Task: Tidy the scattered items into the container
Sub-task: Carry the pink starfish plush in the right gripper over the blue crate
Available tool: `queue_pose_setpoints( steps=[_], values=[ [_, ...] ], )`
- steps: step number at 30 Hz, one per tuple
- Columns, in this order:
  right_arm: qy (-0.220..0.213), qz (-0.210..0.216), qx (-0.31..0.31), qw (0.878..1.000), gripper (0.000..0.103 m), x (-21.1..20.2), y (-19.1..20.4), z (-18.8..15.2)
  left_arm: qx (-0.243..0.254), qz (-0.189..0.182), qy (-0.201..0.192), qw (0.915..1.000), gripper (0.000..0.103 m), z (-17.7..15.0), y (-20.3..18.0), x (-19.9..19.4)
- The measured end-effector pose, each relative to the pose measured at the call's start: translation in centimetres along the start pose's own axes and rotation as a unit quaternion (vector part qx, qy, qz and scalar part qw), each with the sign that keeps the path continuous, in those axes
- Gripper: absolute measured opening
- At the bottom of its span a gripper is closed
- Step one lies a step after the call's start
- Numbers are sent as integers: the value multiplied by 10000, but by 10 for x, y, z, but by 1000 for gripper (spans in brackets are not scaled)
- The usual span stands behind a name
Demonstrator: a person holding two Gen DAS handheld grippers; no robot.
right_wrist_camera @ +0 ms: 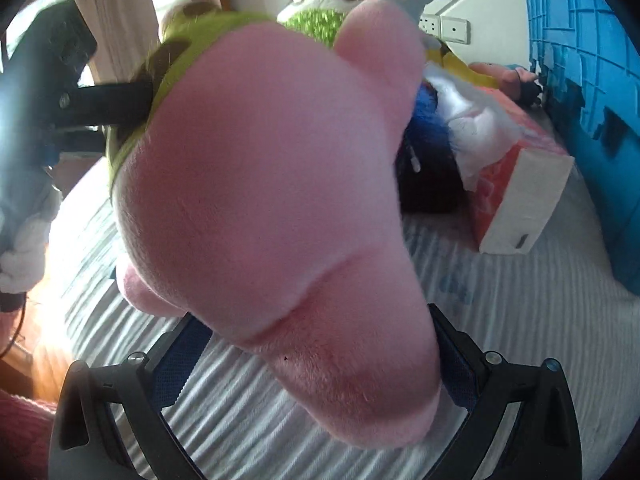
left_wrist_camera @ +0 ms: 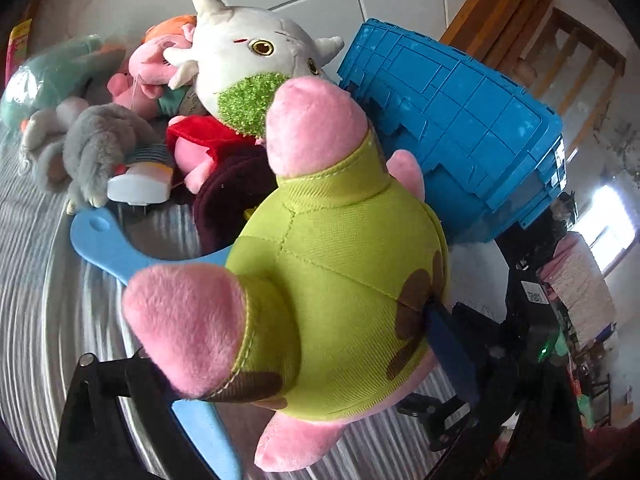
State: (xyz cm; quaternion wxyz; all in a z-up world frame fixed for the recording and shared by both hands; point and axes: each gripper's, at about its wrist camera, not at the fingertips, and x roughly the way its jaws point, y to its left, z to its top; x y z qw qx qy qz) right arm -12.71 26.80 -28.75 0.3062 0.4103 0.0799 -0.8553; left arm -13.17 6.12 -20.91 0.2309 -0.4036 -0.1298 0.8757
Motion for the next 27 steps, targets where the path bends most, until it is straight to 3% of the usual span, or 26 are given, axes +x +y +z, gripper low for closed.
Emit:
queue_pose_setpoints(
  steps=[4,16,22,27],
  values=[
    [-156,-30,160,9997,86,-13,4,8,384,110,-135,9991,90,13,-25,-19],
    [-815,-742,122,9938,85,-145,2,99,1123,-347,-579,9914,90,112,-119,-109],
    [-1259,-1295,306,9831,85,-207,-16,132,1611,-736,-700,9817,90,168,-170,-125],
    [-1576,-1765,567,9700,85,-259,-52,150,2036,-1127,-743,9697,90,219,-229,-115]
  ],
)
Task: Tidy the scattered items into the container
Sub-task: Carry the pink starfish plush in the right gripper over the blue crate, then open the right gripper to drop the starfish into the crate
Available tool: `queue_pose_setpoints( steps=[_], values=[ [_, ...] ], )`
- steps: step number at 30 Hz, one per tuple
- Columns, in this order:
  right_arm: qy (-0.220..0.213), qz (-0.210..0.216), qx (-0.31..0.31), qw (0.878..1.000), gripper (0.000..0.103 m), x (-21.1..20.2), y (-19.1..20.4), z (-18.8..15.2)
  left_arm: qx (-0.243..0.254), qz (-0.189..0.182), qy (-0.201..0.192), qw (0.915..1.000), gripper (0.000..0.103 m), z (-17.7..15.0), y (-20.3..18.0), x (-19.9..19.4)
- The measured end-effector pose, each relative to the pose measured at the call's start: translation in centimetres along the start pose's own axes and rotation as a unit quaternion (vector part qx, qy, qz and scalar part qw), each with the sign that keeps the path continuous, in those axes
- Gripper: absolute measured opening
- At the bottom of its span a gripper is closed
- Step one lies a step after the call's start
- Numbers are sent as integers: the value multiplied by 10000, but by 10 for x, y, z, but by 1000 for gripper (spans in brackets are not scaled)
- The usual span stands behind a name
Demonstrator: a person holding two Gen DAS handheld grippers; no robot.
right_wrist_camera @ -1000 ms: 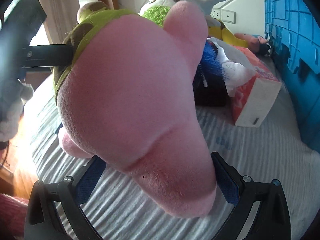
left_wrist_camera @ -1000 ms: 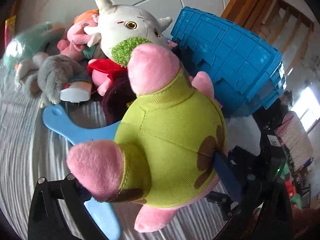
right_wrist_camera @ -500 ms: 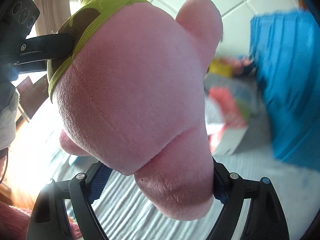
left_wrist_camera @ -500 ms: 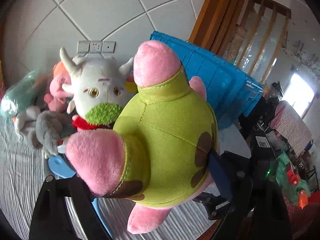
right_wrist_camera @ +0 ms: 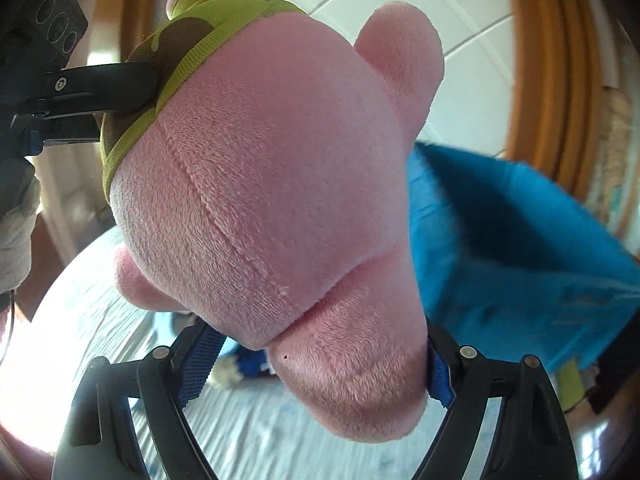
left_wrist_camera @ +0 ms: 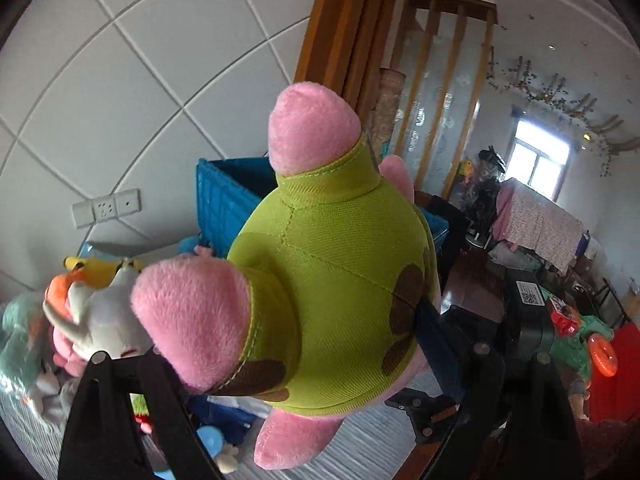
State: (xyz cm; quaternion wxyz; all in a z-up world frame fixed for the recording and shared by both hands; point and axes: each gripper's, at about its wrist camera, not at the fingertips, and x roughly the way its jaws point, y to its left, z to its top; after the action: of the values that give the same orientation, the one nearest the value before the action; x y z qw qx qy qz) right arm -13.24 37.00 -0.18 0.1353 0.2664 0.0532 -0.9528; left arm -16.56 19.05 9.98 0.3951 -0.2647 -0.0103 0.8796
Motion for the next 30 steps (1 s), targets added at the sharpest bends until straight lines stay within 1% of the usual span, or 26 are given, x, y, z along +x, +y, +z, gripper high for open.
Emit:
queue_pose_setpoints(
  steps=[4,8,11,15,17,19,21,23,26,28,30],
  values=[
    [-50,-311,86,9995,85,-10,-58,32,121,-270,-21,9996,90,54,-23,45],
    [37,-536,-27,9986,85,-20,-121,58,62,-426,-38,9991,91,102,-42,109],
    [264,-517,-183,9981,85,-5,-182,80,-54,-494,-23,9988,91,134,-56,162],
    [741,-396,-367,9958,85,10,-257,93,-417,-457,160,9980,91,162,-65,241],
    [1029,-284,-431,9934,85,30,-290,95,-614,-428,291,9968,91,171,-62,276],
    [1264,-191,-480,9906,85,62,-327,93,-829,-402,457,9947,91,173,-60,308],
    [1501,-52,-495,9874,85,78,-347,88,-1026,-339,642,9921,91,173,-53,337],
    [1717,107,-488,9839,85,95,-362,83,-1181,-248,804,9894,91,172,-49,358],
    [2065,373,-420,9768,85,122,-371,75,-1357,-53,1085,9848,93,168,-38,382],
    [2340,472,-421,9702,85,140,-375,73,-1442,97,1288,9811,99,164,-31,393],
    [2644,492,-454,9621,86,158,-376,70,-1517,264,1509,9765,103,160,-23,405]
  ],
)
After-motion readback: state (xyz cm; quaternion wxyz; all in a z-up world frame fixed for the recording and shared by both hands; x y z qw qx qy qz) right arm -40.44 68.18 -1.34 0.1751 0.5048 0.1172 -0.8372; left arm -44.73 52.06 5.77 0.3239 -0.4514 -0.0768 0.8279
